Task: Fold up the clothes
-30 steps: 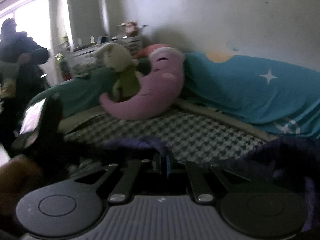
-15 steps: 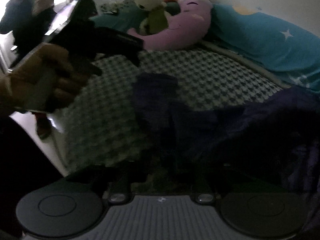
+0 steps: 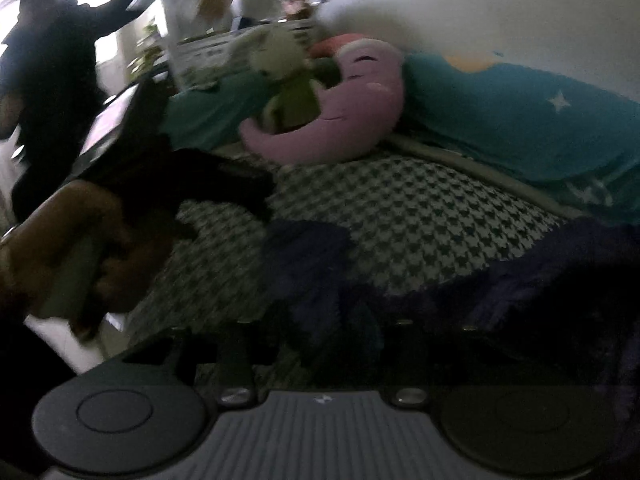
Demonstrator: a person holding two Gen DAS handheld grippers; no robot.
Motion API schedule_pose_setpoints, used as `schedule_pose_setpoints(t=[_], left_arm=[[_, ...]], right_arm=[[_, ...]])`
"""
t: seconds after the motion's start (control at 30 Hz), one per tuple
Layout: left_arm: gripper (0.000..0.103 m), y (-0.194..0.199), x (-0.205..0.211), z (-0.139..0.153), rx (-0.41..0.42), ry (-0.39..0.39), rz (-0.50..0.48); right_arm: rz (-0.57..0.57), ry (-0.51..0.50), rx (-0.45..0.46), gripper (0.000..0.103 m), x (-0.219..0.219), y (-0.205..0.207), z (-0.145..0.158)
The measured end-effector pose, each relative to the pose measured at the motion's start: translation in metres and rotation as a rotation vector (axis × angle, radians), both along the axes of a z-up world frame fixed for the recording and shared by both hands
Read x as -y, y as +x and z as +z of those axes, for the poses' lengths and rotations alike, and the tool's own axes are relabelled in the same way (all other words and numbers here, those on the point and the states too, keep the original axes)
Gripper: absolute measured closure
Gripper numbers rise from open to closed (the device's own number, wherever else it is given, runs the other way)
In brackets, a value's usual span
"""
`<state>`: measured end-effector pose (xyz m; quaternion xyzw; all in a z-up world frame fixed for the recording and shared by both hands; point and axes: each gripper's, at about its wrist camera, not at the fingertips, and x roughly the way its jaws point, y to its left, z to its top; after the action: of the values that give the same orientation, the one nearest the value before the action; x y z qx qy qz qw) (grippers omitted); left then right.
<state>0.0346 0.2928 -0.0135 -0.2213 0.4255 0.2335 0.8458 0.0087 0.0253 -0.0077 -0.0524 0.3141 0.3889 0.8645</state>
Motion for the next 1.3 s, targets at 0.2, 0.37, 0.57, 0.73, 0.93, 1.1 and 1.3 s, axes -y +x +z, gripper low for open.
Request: schedule_pose_setpoints(t=[0.2, 0.37, 0.57, 0.73, 0.93, 1.1, 1.3], left_arm=[[0.000, 0.000, -0.001, -0.003, -0.017, -0.018, -0.012], [0.000, 0.002, 0.001, -0.003, -0.024, -0.026, -0.025], [0.000, 0.004, 0.004, -0.002, -0.024, -0.036, -0.047], [0.000, 0.001, -0.004, 0.010, 0.029, -0.063, -0.040], [0.000, -0.008, -0.013, 0.024, 0.098, -0.022, -0.045], [0.000, -0.008, -0.009, 0.019, 0.082, -0.023, -0.099], [0.000, -0.010, -0.010, 0.016, 0.078, -0.027, -0.103]], right_arm=[[0.011, 0.029, 0.004, 0.061, -0.016, 0.010, -0.011], [0.024, -0.023, -0.013, 0.067, -0.029, 0.012, -0.026], [0.079, -0.041, -0.009, 0.092, -0.033, 0.004, -0.029], [0.261, -0.051, 0.013, 0.091, -0.038, -0.028, -0.025], [0.444, -0.236, 0.126, 0.066, -0.045, -0.078, -0.035], [0.448, -0.315, 0.140, 0.065, -0.046, -0.084, -0.038], [0.297, -0.134, -0.013, 0.062, -0.035, -0.052, -0.022]])
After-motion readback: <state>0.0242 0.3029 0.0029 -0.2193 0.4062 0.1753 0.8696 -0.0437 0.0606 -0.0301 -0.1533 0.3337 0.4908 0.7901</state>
